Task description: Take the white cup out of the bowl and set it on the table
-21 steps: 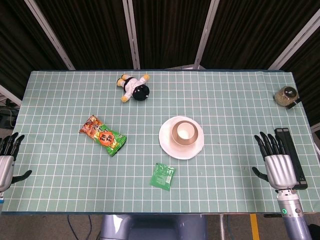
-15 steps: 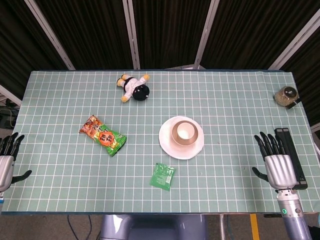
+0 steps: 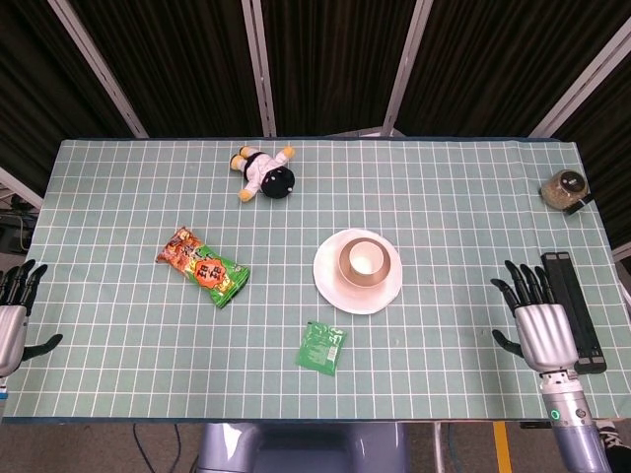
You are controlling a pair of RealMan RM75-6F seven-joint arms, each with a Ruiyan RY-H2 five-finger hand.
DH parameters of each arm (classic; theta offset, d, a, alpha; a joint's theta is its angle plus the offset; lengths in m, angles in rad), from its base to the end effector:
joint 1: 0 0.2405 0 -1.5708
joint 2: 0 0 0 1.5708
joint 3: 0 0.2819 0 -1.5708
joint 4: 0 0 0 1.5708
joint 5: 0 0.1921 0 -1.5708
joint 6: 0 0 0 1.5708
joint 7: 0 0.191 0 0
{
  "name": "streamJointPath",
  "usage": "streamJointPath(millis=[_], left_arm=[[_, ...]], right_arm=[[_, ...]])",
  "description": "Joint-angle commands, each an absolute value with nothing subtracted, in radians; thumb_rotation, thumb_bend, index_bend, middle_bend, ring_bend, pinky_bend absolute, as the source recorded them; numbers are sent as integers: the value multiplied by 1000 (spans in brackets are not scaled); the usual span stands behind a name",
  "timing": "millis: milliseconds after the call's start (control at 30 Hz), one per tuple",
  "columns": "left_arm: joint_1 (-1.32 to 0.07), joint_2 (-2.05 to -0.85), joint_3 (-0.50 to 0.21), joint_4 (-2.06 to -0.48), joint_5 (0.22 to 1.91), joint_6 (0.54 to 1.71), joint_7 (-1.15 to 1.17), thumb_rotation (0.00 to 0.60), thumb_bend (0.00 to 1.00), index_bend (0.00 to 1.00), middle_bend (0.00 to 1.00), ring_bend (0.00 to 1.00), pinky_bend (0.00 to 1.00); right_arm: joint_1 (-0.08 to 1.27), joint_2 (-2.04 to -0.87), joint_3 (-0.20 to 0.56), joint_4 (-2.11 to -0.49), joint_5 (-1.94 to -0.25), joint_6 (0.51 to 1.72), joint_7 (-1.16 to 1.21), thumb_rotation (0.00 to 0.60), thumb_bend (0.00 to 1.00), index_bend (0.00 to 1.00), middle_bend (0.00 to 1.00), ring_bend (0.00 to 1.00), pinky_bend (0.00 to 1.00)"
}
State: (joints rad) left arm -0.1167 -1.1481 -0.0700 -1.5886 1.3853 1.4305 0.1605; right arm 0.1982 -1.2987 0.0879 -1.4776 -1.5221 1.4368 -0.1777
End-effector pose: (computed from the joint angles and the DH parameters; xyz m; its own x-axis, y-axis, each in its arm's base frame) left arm -0.3439 0.2425 0.1811 0.5175 0.0362 0.8549 0.8520 0.0708 -0.5187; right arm -0.3055 -0.2728 0.1331 0.5106 0.0459 0.8586 -0.8501 -0.1222 0.5122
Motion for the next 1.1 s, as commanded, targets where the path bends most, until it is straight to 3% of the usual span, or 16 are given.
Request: streamJointPath(millis=[33,300,700,1100], left_arm=[[-116,-1147,-70,-1591,1384,1432,163,600,0,0,0,0,0],[-114,-1145,-69,-1598,1390,1438,161,600,0,0,0,0,0],[-119,-1136,-75,-1593,1382,1423,128,600,0,0,0,0,0],[-123,-1132,-73,-1591,1384,1413,107,600,0,0,0,0,0]], right_arm=[[219,-1313,103,-1495,-1531,1431,-175,600,74,209,0,0,0],[332,-1385,173,-1543,-1519,1341,-242,600,107,318,0,0,0],[502,-1551,293,-1578,-1314,1177,-436,600,140,394,0,0,0],[587,-1680,304,-1489,-1196,1123,-526,600,178,452,0,0,0]])
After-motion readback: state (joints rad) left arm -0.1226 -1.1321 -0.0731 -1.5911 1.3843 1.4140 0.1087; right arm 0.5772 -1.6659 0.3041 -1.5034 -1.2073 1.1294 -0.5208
